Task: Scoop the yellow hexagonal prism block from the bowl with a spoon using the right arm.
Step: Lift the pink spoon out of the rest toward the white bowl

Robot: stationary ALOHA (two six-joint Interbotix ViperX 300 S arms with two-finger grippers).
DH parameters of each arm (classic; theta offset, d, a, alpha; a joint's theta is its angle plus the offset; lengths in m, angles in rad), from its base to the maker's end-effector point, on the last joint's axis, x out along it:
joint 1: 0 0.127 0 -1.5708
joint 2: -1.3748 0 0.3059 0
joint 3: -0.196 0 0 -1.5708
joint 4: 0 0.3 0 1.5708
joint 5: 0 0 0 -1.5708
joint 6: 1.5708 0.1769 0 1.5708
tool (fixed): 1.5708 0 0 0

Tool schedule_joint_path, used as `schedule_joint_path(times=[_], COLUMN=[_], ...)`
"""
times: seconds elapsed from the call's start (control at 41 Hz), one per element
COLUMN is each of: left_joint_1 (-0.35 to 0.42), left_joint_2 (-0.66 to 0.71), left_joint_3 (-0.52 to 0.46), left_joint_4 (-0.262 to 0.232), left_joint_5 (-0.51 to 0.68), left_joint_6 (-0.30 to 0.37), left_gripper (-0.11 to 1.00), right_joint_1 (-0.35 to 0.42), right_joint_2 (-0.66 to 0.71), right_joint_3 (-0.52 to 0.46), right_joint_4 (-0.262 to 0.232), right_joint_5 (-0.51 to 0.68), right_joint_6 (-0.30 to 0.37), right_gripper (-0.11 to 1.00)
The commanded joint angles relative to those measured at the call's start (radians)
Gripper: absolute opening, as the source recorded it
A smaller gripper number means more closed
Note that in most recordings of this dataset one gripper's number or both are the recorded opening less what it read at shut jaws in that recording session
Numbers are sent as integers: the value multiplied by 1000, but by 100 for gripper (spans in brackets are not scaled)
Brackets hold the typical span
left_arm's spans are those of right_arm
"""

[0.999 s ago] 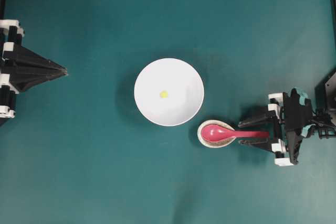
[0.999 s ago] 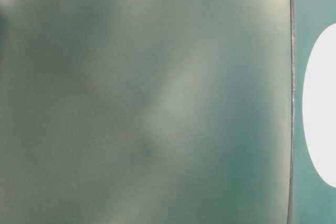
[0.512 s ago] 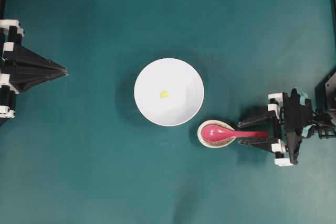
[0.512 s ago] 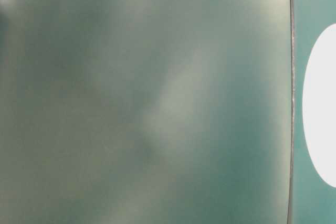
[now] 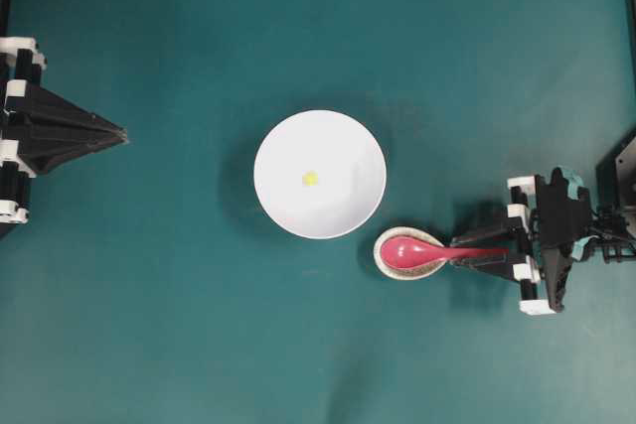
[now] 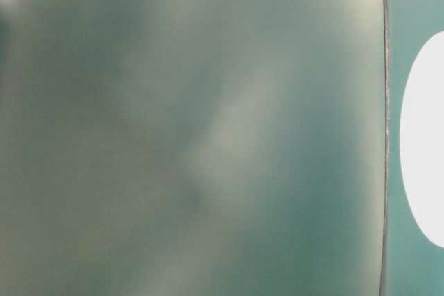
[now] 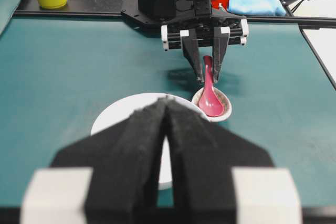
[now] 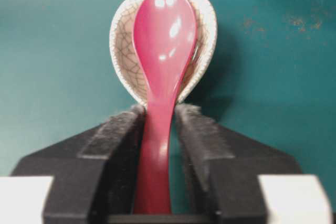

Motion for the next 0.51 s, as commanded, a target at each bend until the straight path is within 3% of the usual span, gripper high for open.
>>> schedule_joint_path(times=[0.0, 0.097, 0.244, 0.487], left_joint_1=[0, 2, 2, 0], left_joint_2=[6, 6, 6, 6], left_joint_3=[-26, -26, -28, -28], left_joint_4=[2, 2, 2, 2], left_joint_5=[-5, -5, -2, -2], left_joint_6=[0, 0, 0, 0], left_gripper=[2, 2, 2, 2], right_joint_1=[5, 5, 3, -15], right_joint_2=[-9, -14, -61, -264], right_joint_3=[-8, -9, -9, -5], right_joint_4=[-2, -3, -2, 0], right_joint_5=[-21, -31, -26, 66], right_joint_6=[-5, -11, -34, -172], right_gripper=[32, 25, 25, 25])
